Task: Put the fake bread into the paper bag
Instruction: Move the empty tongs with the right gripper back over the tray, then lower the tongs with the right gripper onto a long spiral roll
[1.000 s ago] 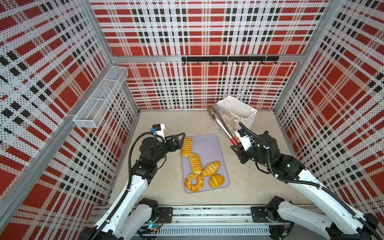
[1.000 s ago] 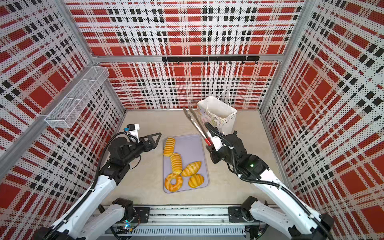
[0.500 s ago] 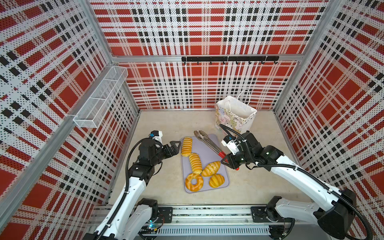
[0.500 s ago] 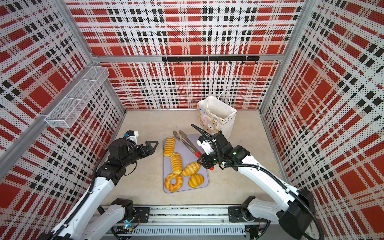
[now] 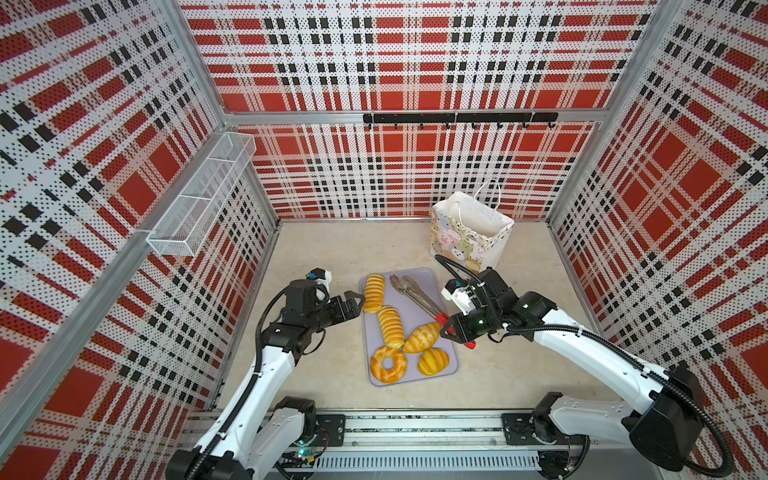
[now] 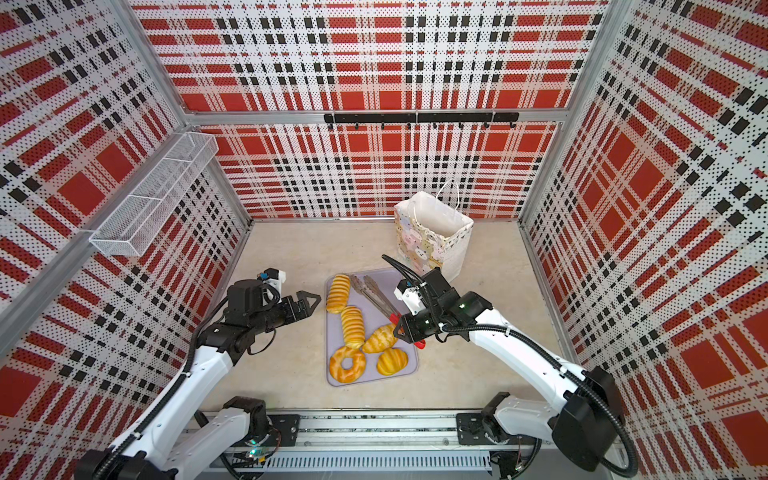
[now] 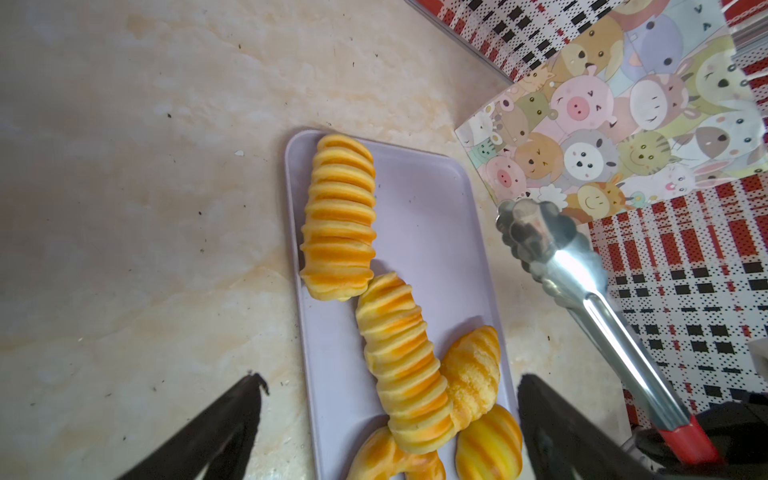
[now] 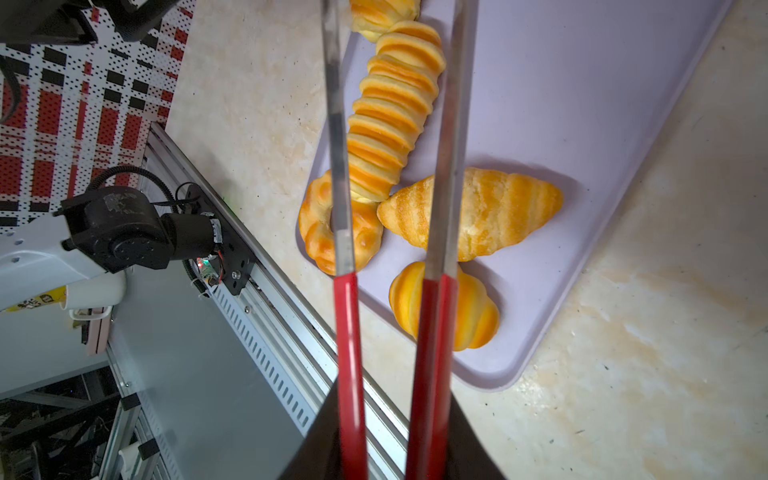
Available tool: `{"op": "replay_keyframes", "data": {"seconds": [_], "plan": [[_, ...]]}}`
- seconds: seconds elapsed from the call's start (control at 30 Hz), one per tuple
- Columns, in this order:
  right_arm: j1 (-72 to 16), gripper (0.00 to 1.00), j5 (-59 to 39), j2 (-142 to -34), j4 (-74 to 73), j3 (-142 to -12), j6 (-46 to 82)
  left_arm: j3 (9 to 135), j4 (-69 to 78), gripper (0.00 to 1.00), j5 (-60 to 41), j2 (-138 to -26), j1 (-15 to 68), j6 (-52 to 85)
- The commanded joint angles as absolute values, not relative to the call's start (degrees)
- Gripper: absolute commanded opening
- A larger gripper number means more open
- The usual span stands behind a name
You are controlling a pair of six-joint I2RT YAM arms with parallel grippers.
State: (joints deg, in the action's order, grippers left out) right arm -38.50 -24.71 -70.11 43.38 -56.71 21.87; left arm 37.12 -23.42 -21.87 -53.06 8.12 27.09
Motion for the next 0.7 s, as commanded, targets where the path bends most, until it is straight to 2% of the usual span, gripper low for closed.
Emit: {"op": "replay_keyframes", "data": {"seconds": [0.0, 0.67], "plan": [[-38.6, 0.29, -27.0, -71.0, 41.7, -57.2, 22.6, 38.5, -24.9, 0.98, -22.5, -53.6, 7.6, 25.2], [-39.1, 0.3, -29.0, -77.4, 51.9, -60.7, 20.2, 37.0, -23.8, 0.98, -24.6, -55.3, 7.8, 24.0]]}}
